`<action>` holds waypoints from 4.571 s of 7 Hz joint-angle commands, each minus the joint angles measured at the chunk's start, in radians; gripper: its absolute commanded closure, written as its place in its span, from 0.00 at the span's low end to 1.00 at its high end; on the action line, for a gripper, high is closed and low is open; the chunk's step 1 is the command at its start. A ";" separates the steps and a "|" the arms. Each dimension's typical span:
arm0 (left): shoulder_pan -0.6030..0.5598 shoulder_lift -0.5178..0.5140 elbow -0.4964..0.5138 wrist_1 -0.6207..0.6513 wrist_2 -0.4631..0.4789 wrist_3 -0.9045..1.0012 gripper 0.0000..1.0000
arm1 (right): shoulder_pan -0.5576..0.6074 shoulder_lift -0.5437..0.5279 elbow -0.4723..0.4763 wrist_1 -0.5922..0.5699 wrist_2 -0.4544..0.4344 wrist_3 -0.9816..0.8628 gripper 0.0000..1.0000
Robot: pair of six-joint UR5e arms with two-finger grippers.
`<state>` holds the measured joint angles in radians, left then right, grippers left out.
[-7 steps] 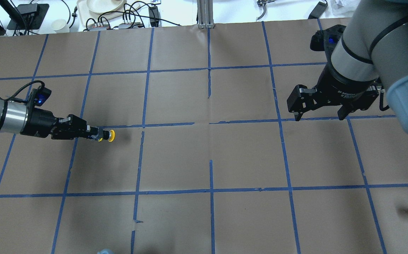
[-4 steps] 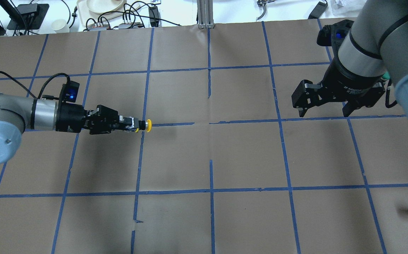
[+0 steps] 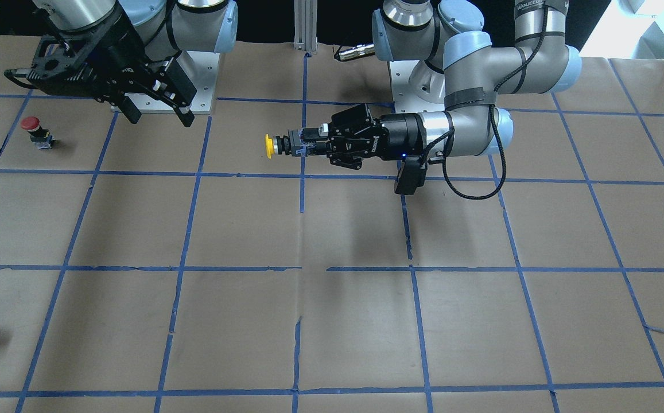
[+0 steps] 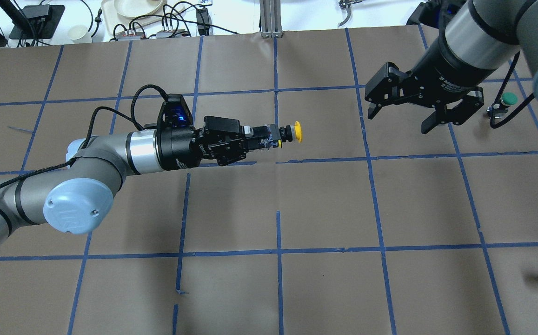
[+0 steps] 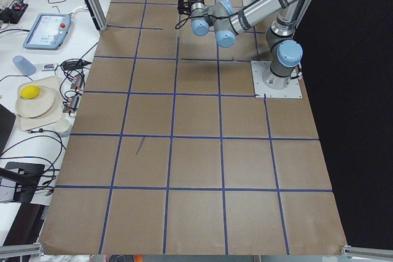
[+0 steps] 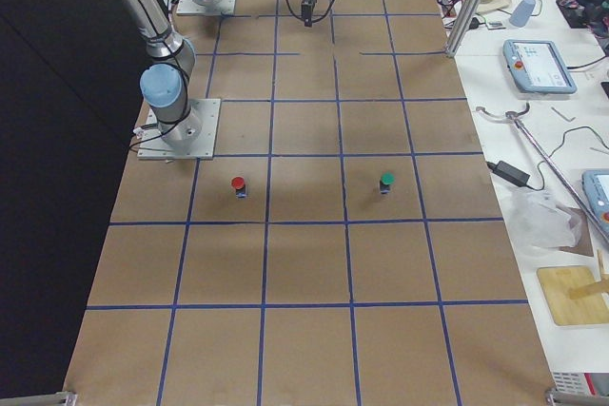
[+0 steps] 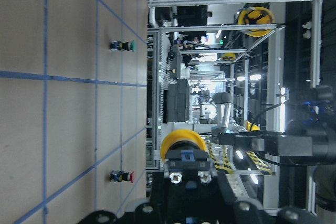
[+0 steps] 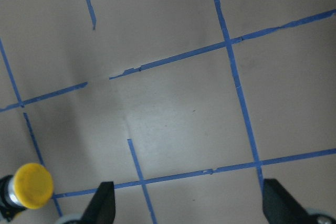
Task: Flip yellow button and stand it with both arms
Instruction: 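Lift the button with the left gripper toward the right gripper while the right arm approaches, then close the right gripper on the yellow cap held by the left gripper, then open the left gripper and withdraw it while the right gripper carries the button away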
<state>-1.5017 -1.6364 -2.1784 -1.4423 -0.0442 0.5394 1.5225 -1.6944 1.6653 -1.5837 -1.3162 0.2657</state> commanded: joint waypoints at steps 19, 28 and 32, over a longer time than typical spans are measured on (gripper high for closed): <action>-0.192 -0.022 0.012 0.046 -0.358 0.007 0.87 | -0.110 -0.025 -0.022 0.218 0.558 0.555 0.75; -0.132 0.012 0.204 0.049 0.027 -0.190 0.00 | -0.143 -0.021 -0.102 0.211 0.451 0.537 0.93; -0.152 0.021 0.440 0.401 0.756 -0.740 0.00 | -0.206 -0.001 -0.070 0.189 0.070 -0.169 0.93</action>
<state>-1.6387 -1.6185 -1.8040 -1.0939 0.5391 -0.0905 1.3602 -1.7092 1.5780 -1.3909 -1.1249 0.3287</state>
